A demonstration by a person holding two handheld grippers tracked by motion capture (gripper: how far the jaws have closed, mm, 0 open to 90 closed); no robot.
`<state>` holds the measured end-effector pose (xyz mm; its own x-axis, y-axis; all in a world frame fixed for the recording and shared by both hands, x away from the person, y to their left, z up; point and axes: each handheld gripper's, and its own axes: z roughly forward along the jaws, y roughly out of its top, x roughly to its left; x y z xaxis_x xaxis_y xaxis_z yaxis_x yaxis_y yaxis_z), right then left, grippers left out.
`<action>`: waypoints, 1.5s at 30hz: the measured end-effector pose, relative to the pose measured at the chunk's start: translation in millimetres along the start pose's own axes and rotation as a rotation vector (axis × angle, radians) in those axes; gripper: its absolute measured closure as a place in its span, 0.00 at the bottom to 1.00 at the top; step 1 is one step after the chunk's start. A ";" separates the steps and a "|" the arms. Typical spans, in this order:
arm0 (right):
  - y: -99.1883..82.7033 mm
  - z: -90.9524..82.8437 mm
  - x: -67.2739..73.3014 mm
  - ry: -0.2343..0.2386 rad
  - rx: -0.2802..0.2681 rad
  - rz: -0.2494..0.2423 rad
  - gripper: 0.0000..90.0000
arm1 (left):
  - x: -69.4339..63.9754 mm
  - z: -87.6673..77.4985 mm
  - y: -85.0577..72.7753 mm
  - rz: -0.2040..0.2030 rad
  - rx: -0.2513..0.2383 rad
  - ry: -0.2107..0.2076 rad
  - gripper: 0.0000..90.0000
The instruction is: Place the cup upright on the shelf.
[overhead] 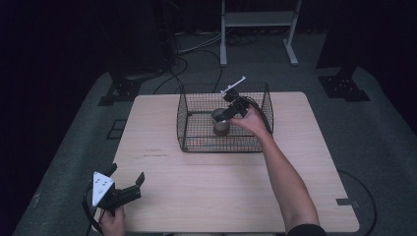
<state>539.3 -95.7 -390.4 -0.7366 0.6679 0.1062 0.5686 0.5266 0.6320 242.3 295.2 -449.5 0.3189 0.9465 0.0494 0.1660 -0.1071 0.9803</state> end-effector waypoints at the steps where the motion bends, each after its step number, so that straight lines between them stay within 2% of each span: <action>1: 0.5 -1.9 0.4 0.001 -0.004 0.002 0.10 | -0.1 0.1 -0.1 0.000 0.002 -0.001 0.00; 23: 1.2 -36.3 4.7 0.030 -0.081 0.032 0.11 | -1.7 0.0 -0.4 0.007 0.009 -0.001 0.00; 45: -0.2 -65.0 11.2 0.045 -0.114 0.048 0.11 | -3.3 0.8 -0.6 0.008 0.013 -0.008 0.00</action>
<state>507.1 -122.5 -339.4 -0.7269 0.6651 0.1711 0.5601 0.4300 0.7081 242.0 291.9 -450.4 0.3277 0.9431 0.0558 0.1753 -0.1187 0.9773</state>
